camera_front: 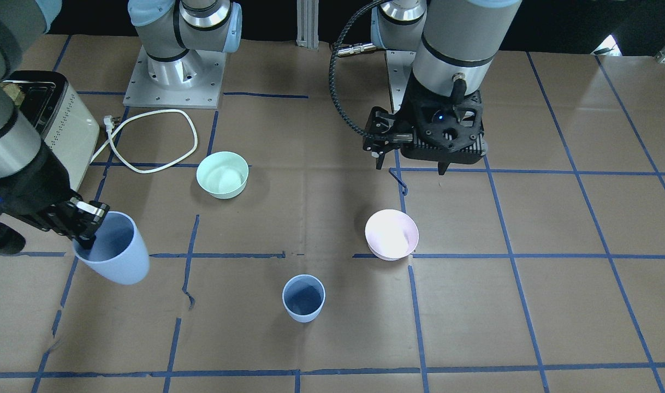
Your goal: Stack blue cups with both arms
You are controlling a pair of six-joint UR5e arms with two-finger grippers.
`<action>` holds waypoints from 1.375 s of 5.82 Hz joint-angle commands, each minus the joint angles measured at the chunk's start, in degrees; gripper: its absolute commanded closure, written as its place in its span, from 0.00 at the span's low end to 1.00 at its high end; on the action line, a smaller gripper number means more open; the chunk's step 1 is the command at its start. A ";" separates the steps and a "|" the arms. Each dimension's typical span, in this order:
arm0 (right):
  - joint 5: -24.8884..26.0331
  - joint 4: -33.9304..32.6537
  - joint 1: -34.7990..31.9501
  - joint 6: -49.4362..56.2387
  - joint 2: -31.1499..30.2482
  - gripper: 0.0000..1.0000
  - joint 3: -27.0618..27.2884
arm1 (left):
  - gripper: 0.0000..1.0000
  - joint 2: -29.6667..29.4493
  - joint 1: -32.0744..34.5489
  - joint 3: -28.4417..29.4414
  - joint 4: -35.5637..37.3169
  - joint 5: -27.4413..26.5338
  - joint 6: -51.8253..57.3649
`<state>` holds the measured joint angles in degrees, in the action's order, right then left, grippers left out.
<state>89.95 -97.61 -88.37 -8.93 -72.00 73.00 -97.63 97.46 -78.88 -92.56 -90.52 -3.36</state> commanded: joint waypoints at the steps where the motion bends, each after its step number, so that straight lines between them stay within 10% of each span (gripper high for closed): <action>1: 0.04 -0.04 -11.50 -13.25 7.97 0.92 -8.96 | 0.02 6.56 -2.87 -6.34 -0.79 -0.19 -0.68; 8: -3.73 -0.73 -16.22 -18.23 15.22 0.93 -8.05 | 0.02 8.42 -3.60 -6.72 3.09 -0.97 -2.79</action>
<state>86.39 -98.08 -104.59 -27.28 -56.85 64.52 -89.25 93.87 -85.68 -89.43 -91.47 -6.16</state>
